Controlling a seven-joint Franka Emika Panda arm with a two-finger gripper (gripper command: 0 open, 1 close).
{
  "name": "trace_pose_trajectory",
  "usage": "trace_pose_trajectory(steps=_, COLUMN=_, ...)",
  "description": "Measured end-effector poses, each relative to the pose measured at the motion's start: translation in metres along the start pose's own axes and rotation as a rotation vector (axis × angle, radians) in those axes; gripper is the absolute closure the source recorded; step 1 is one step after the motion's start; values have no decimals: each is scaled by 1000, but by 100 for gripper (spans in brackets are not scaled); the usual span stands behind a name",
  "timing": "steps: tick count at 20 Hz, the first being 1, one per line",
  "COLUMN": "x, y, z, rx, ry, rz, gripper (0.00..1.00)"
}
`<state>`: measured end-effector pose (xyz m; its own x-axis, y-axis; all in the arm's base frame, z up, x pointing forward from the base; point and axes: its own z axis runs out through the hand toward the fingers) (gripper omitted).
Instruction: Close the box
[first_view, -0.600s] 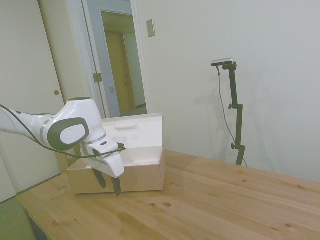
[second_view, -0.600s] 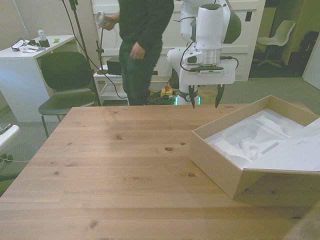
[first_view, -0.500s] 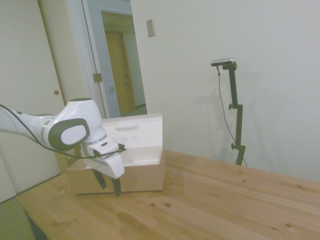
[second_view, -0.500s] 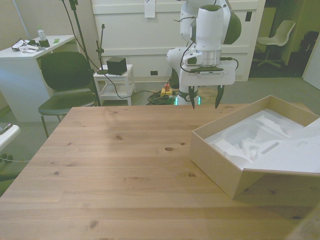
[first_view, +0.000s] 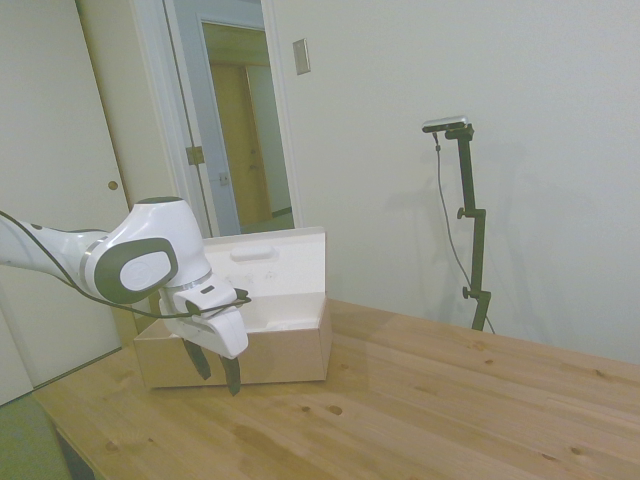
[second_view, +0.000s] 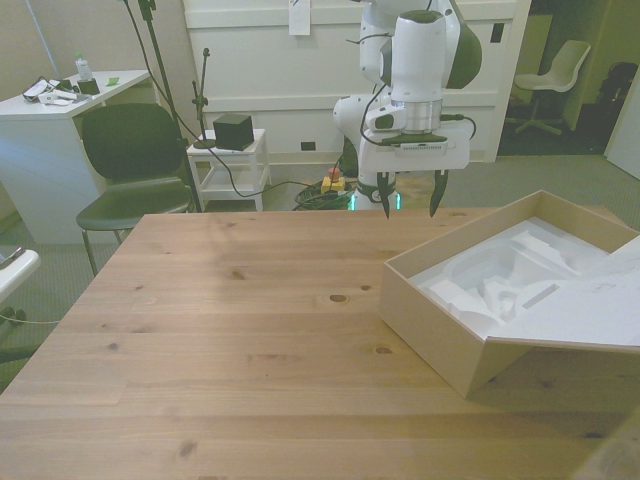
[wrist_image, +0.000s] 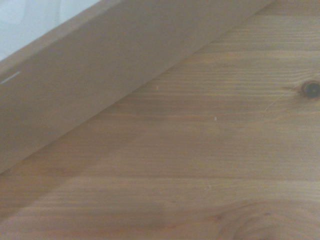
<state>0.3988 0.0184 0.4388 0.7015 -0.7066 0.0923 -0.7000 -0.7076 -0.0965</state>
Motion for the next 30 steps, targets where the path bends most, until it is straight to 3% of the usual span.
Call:
trace_pose_trajectory(steps=9, x=-59, y=8, z=-86, rx=57, ry=72, rz=-74, gripper=0)
trace_pose_trajectory(steps=22, x=-93, y=-8, z=-193, rx=129, ry=148, rz=-112, gripper=0)
trace_pose_trajectory(steps=30, x=-129, y=5, z=-292, rx=227, ry=231, rz=-127, gripper=0)
